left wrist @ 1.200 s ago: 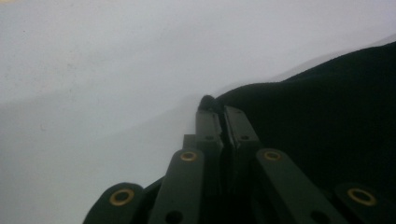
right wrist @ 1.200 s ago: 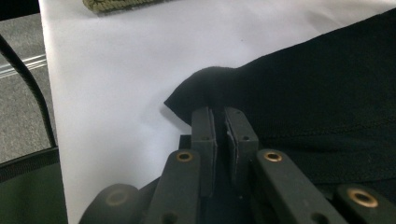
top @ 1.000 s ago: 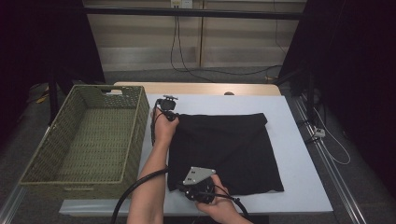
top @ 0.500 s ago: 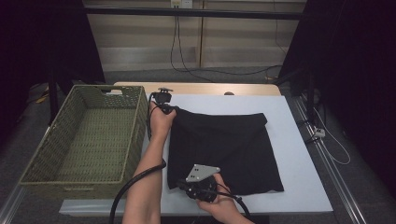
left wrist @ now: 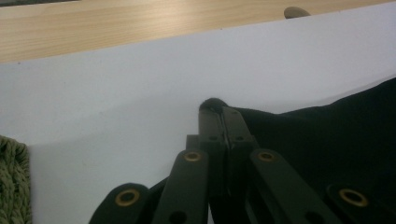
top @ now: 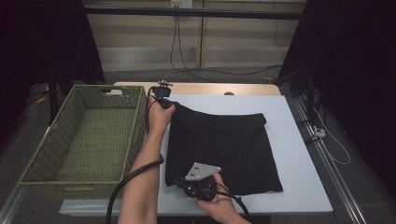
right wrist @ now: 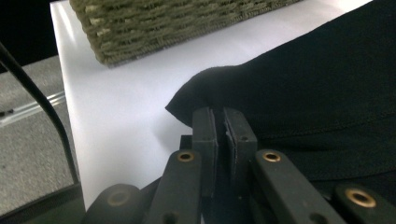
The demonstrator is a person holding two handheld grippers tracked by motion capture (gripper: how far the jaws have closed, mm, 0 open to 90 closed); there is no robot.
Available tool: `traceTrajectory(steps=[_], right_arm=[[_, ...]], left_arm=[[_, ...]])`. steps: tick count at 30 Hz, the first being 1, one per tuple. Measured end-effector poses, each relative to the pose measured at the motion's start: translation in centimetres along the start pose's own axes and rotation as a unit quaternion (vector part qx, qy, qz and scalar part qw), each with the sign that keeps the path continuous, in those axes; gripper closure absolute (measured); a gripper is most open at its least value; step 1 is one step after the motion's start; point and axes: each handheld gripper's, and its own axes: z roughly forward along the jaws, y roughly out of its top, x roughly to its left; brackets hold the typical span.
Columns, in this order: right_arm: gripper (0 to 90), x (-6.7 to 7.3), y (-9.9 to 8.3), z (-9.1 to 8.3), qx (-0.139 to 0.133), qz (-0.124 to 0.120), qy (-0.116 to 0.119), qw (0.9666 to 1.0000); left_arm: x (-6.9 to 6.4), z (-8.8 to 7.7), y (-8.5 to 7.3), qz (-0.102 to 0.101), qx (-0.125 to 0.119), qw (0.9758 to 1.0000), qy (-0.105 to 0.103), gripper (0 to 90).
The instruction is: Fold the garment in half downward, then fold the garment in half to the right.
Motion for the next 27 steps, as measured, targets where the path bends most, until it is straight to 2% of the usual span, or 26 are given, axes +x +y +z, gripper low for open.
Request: traceTrajectory(steps=[1,3,5,6,9,10,13,18,22,24,27], right_arm=[[84.7,0.2,0.1,0.0,0.001,0.008,0.010,0.9999],[84.7,0.2,0.4,0.0,-0.009,0.006,0.003,0.9999],[84.7,0.4,0.7,0.0,-0.008,0.005,0.012,0.9999],[84.7,0.5,1.0,-0.1,-0.014,0.016,0.018,0.9996],[84.7,0.6,1.1,-0.1,-0.019,0.020,0.021,0.9994],[84.7,0.7,1.3,0.1,-0.026,0.007,0.016,0.9995],[84.7,0.8,1.3,0.2,-0.026,0.004,0.019,0.9995],[84.7,1.0,1.5,0.3,-0.034,0.004,0.026,0.9991],[84.7,1.4,2.1,0.2,-0.041,0.015,0.032,0.9985],[84.7,1.6,2.6,0.2,-0.053,0.006,0.028,0.9982],[84.7,1.8,3.0,0.3,-0.056,0.012,0.031,0.9979]], left_arm=[[0.0,-0.1,0.1,-0.001,-0.001,1.0000,0.000,88.7],[0.1,-0.3,0.3,0.002,0.000,1.0000,0.002,88.6],[0.2,-0.6,0.6,0.003,0.002,1.0000,0.001,88.7],[0.3,-0.8,0.7,0.004,0.002,1.0000,0.003,88.6],[0.5,-1.2,1.0,-0.001,0.005,1.0000,0.004,88.7],[0.6,-1.3,1.1,0.000,0.006,1.0000,0.007,88.7],[0.9,-1.7,1.3,0.003,0.011,0.9999,0.008,88.7],[1.4,-2.4,1.6,-0.002,0.012,0.9999,0.013,88.8],[1.7,-2.9,2.0,0.005,0.010,0.9998,0.017,88.9],[1.9,-3.2,2.2,0.000,0.009,0.9998,0.016,88.9],[2.0,-3.6,2.4,0.002,0.012,0.9998,0.018,88.9]])
